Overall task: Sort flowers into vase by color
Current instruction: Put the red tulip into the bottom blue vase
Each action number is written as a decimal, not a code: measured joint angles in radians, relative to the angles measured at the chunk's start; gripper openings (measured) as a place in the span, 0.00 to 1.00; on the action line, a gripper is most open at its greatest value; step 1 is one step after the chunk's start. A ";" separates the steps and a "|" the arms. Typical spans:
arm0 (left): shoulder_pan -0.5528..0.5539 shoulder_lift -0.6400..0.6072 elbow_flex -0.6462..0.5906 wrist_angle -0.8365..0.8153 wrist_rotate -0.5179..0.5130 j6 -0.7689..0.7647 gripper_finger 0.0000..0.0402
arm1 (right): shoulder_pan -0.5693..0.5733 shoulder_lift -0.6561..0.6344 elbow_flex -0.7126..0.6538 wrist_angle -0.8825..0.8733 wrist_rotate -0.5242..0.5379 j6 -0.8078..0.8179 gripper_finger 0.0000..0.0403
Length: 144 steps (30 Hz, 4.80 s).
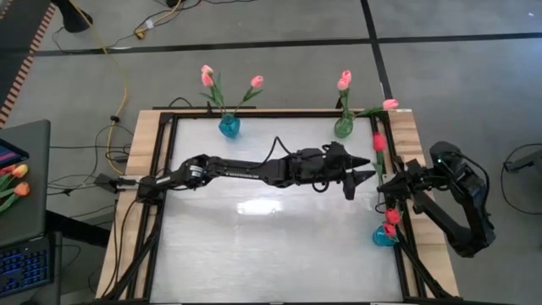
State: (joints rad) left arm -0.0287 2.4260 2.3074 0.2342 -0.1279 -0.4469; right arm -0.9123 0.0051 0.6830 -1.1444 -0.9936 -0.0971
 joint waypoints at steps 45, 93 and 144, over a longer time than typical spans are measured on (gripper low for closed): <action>-0.029 0.145 0.039 0.268 -0.157 -0.007 0.53 | 0.001 0.000 0.000 -0.189 -0.001 -0.035 0.04; -0.059 0.145 0.039 0.253 -0.107 -0.044 0.00 | 0.172 0.001 0.105 -0.144 0.328 0.100 0.56; -0.103 0.226 0.038 0.404 -0.105 -0.032 0.00 | 0.172 0.001 0.132 -0.081 0.468 0.141 0.55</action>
State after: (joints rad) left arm -0.1318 2.6518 2.3451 0.6378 -0.2328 -0.4786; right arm -0.7399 0.0059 0.8154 -1.2251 -0.5251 0.0437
